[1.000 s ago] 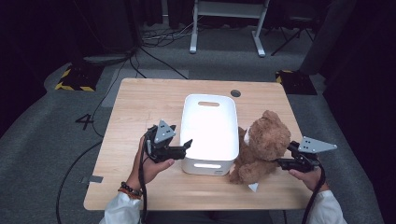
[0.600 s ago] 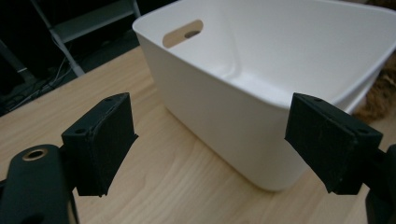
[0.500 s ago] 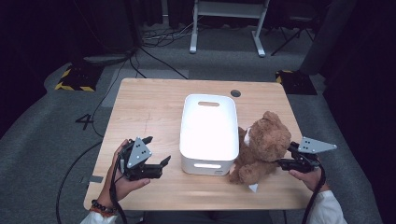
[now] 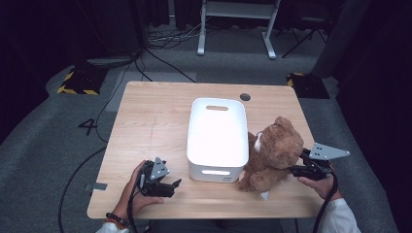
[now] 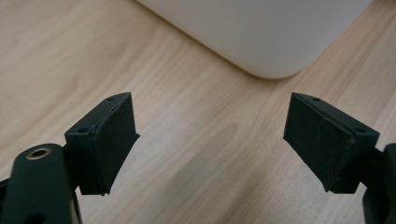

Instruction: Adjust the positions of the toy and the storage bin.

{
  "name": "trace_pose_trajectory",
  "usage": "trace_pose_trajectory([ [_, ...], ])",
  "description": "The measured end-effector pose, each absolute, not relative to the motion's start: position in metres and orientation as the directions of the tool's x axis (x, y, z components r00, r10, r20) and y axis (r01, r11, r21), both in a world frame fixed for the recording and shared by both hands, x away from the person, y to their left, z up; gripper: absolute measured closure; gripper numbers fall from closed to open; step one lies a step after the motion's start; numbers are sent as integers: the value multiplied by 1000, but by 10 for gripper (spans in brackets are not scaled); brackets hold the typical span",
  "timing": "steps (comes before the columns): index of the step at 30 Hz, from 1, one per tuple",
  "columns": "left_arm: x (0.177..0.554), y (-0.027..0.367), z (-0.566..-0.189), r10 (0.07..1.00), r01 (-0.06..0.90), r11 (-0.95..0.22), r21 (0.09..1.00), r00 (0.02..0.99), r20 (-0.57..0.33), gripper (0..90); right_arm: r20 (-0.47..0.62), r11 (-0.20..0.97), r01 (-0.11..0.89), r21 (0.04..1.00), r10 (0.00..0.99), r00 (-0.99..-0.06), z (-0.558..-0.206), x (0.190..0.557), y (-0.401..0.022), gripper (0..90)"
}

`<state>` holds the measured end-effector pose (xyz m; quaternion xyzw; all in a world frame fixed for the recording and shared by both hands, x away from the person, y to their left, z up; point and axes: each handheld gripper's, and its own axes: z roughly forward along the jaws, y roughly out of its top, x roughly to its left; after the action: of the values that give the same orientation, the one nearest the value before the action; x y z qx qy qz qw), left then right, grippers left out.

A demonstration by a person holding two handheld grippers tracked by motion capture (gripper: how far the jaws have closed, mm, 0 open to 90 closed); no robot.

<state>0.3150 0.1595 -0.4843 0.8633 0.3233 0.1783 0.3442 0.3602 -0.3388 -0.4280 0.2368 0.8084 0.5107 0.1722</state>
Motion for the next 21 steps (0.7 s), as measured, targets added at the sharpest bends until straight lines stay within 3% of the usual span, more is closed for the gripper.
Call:
trace_pose_trajectory([
  [4,318,151,-493,662,441,-570,693,747,69,173,-67,362,189,913,590,-805,-430,365,-339,620],
  [21,327,148,-503,654,487,-544,683,756,-19,152,-92,336,178,925,653,-752,-429,397,-343,650],
])
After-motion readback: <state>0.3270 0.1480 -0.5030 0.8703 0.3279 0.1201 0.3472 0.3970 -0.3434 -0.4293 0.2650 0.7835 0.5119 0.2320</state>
